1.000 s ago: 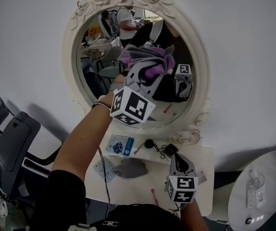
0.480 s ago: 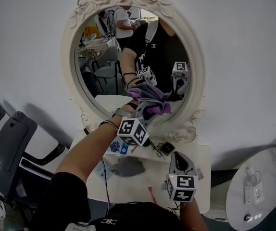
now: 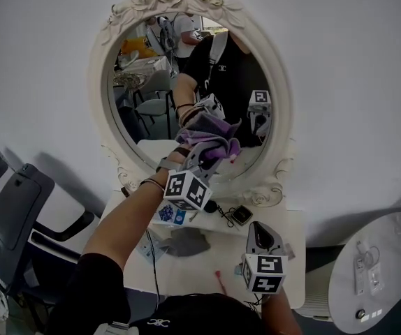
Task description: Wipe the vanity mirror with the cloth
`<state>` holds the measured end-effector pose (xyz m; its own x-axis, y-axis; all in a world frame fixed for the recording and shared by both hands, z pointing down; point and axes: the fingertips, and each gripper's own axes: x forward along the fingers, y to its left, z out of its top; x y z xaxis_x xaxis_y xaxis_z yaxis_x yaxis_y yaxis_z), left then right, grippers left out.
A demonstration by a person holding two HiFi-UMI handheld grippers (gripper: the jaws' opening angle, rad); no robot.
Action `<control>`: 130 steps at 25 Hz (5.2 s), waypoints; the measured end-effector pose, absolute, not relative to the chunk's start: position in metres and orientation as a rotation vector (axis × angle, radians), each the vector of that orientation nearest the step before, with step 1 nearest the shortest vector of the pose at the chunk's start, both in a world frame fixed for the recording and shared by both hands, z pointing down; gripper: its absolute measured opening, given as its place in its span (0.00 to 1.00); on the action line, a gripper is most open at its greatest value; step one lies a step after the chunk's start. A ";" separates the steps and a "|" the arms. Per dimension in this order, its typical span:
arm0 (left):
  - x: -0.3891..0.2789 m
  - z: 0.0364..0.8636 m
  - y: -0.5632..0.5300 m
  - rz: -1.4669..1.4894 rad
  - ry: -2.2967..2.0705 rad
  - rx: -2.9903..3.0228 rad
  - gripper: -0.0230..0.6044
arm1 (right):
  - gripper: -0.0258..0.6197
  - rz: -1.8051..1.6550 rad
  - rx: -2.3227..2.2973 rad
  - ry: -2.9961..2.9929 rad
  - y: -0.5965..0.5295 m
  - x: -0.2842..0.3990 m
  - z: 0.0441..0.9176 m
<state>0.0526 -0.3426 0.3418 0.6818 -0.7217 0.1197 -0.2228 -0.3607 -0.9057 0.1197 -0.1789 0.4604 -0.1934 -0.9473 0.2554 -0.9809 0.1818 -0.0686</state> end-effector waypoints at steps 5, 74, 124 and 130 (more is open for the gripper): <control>0.014 0.207 -0.337 -0.395 0.973 -1.734 0.15 | 0.04 0.332 1.894 -2.286 -0.183 0.127 0.462; -0.111 0.052 -0.337 -0.169 1.251 -1.393 0.15 | 0.05 0.316 1.791 -2.280 -0.185 0.105 0.478; -0.039 0.483 -0.228 -0.499 1.669 -2.758 0.15 | 0.04 0.360 1.807 -2.458 -0.184 0.093 0.468; -0.023 0.504 -0.203 -0.525 1.581 -2.927 0.15 | 0.04 0.298 1.692 -2.470 -0.181 0.075 0.473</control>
